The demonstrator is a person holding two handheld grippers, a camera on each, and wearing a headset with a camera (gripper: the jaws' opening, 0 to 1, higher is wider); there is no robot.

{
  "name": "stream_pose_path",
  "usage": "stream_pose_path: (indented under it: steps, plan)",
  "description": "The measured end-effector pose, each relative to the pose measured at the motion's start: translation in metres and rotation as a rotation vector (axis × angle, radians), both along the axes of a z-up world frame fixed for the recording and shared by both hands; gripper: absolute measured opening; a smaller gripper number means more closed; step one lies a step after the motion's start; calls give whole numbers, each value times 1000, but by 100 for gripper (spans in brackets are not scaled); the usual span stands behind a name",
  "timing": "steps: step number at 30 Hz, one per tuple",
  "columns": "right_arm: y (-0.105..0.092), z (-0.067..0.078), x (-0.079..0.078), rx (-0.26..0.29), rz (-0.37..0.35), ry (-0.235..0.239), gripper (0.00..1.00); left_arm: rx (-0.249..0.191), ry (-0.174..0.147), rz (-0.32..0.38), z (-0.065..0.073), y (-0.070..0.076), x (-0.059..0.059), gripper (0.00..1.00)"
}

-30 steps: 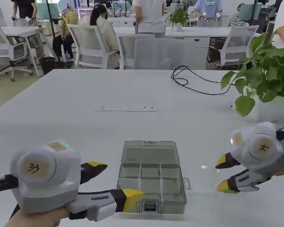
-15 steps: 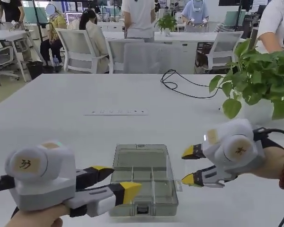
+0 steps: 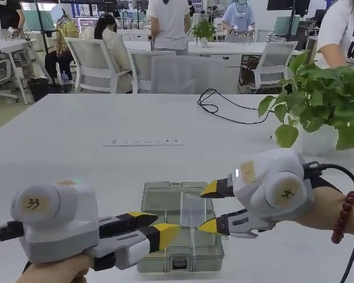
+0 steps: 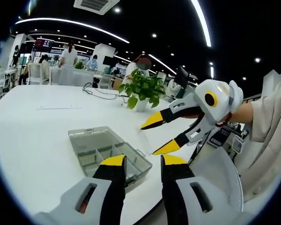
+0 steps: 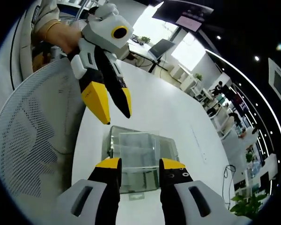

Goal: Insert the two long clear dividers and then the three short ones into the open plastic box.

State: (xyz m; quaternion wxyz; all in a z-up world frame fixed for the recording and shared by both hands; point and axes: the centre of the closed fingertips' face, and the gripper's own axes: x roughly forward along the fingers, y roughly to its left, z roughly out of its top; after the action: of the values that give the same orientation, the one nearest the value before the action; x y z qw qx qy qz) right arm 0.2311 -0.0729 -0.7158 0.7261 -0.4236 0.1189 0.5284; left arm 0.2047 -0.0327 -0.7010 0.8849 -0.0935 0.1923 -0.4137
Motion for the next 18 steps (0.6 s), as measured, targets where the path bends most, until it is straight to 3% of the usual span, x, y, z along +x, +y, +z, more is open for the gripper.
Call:
stream_pose_path:
  steps: [10,18]
  plan:
    - [20,8,-7,17,45,-43,32,-36,29,-19,1,-3,1,13]
    - [26,13,-7,40,48,-50,32,-69,62,-32,0,-6,1,1]
